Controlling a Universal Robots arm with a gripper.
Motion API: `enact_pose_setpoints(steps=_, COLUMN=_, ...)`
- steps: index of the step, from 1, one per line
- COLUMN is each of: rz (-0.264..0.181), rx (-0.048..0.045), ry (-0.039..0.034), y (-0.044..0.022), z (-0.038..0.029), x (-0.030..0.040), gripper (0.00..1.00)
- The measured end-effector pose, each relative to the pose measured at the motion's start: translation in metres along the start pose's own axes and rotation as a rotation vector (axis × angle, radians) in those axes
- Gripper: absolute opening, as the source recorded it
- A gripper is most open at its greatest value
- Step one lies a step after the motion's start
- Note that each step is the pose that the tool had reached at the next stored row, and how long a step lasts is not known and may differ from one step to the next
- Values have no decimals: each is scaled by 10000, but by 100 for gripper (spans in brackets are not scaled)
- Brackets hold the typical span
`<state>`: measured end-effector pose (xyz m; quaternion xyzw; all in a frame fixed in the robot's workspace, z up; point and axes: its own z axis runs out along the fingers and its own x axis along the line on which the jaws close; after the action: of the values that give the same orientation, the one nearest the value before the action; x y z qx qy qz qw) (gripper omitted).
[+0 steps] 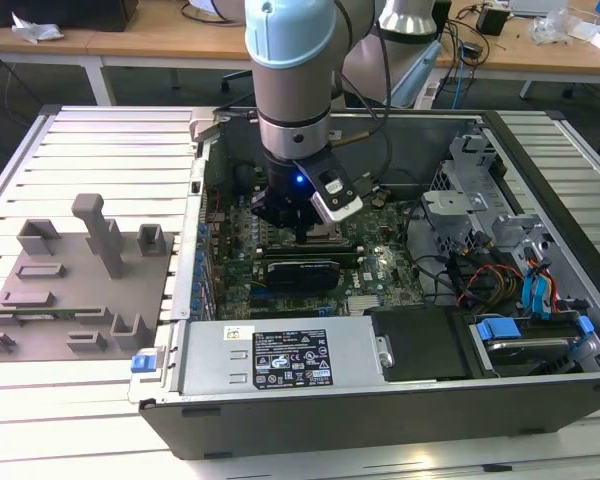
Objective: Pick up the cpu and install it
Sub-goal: 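Install the second cpu locking lever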
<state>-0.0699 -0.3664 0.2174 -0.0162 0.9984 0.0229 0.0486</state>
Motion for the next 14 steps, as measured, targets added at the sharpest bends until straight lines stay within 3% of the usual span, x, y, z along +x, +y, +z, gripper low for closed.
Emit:
enact_pose_setpoints(steps=5, rz=5, rx=-81, ry=-36, y=-26, z=19, x=110, gripper=11)
enact_pose_setpoints(steps=7, rz=22, rx=-247, ry=-48, y=-102, z=34, x=121, gripper=11)
enact_pose_setpoints(steps=9, rz=64, rx=-673, ry=-73, y=-145, z=47, x=125, gripper=11)
enact_pose_setpoints(steps=12, rz=105, rx=-1086, ry=-97, y=-176, z=67, x=142, gripper=11)
enact_pose_setpoints(steps=14, rz=109, rx=-1143, ry=-105, y=-179, z=76, x=165, gripper=11)
